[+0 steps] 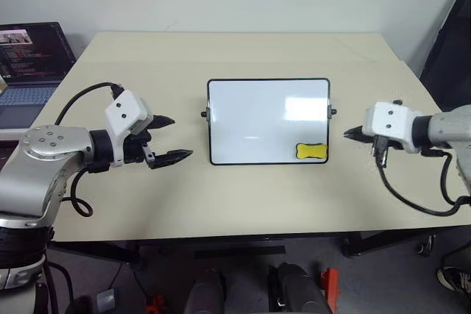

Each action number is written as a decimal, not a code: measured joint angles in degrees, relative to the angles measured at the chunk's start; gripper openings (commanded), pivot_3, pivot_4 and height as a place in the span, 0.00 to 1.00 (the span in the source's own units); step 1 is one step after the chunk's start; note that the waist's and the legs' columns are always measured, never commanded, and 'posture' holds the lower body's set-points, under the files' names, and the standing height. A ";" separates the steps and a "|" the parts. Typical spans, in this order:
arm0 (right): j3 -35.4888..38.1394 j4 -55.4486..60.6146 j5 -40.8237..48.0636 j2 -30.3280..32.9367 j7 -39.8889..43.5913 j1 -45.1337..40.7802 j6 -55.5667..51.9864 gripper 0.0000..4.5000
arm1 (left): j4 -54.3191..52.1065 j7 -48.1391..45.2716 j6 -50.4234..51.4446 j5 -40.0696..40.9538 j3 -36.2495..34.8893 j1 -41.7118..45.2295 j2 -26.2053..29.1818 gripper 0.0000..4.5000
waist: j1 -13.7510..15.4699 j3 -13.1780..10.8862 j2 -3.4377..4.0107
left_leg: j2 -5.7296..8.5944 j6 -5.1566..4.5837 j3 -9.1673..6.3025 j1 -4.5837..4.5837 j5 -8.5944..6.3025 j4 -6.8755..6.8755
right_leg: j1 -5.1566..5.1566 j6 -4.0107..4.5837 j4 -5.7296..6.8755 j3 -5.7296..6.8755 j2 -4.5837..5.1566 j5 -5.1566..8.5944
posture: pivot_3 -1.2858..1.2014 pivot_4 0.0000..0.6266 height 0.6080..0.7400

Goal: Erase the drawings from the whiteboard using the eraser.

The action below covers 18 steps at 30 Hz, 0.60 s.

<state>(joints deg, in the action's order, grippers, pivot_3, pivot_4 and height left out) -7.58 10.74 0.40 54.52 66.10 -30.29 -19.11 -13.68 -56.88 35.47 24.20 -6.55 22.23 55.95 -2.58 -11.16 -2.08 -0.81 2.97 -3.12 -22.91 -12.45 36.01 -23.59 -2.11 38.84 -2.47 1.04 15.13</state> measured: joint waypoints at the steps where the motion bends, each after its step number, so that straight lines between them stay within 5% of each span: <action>1: -1.25 0.72 0.14 -1.32 -0.08 0.21 -0.99 0.30 | 0.01 0.03 0.00 -0.07 0.22 0.17 -0.12 1.00 | 0.00 0.00 0.00 | 0.00 0.00 0.00 0.00 0.00 0.02 | 0.00 0.00 0.02 -0.01 0.00 0.00 | 0.52 0.24 1.00; 9: -7.36 -0.83 -4.96 -5.92 -4.08 -1.53 -1.76 0.91 | -0.01 0.10 0.05 -0.14 0.59 0.57 -0.53 1.00 | 0.07 0.00 0.00 | 0.02 0.00 0.01 0.01 0.00 0.06 | 0.01 -0.03 0.03 -0.01 0.00 -0.03 | 0.52 0.24 1.00; 18: -10.71 -4.49 -9.69 -8.80 -6.52 -2.48 -0.14 0.91 | -0.05 0.79 0.08 -0.13 0.59 0.55 -0.69 1.00 | 0.06 0.00 0.00 | 0.01 0.00 -0.01 0.01 0.00 0.06 | 0.01 -0.02 0.05 0.00 0.00 -0.02 | 0.52 0.24 1.00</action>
<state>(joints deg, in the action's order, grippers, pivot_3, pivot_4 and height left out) -18.28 6.25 -9.29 45.73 59.58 -32.77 -19.25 -13.73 -56.09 35.55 24.06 -5.96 22.78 55.27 -2.52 -11.17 -2.08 -0.80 2.97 -3.13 -22.89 -12.44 36.07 -23.58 -2.13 38.89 -2.47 1.04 15.11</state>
